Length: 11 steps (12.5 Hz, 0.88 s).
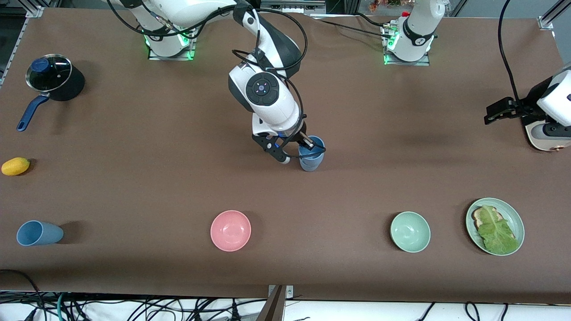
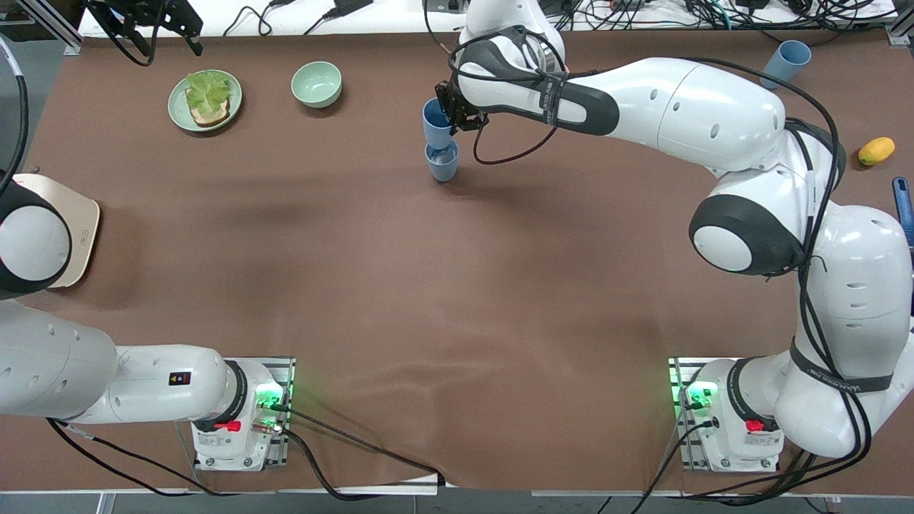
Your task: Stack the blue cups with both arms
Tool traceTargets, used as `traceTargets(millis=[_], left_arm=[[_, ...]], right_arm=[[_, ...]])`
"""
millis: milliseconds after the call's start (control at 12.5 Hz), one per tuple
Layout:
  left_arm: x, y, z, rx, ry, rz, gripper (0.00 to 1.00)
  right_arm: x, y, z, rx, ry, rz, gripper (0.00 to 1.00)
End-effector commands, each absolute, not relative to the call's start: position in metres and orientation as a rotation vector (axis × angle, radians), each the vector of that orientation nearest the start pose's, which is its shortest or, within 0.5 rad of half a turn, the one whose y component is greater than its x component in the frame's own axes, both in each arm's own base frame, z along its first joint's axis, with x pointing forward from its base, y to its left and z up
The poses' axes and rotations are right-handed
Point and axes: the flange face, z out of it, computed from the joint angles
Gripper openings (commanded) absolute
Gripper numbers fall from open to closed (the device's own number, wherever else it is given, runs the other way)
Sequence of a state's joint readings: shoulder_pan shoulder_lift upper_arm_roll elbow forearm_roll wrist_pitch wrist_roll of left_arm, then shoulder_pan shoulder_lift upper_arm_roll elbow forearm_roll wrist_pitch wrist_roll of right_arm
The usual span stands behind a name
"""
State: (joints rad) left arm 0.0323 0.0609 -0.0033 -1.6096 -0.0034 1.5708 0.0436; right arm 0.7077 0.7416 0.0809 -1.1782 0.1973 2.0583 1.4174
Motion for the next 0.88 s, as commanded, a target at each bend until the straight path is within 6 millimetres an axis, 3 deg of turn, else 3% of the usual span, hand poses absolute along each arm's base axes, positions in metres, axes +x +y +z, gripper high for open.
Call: traceTargets(millis=[0,240,800], left_arm=[[0.5613,0.0084,0.5757,-3.158,0.056,0.130,1.00],[0.5628,0.0009,0.5761,-3.155,0.085,0.111,1.00],[0.5626,0.0074,0.5800,-3.159,0.069,0.113,1.00]], right_arm=[[0.5378,0.5401,0.3662,-2.751,1.054,0.232,0.00],[0.5351,0.5408,0.3655,-2.773,1.044,0.222,0.00],[0.5364,0.5417,0.3585,-2.770,1.049,0.221,0.00]])
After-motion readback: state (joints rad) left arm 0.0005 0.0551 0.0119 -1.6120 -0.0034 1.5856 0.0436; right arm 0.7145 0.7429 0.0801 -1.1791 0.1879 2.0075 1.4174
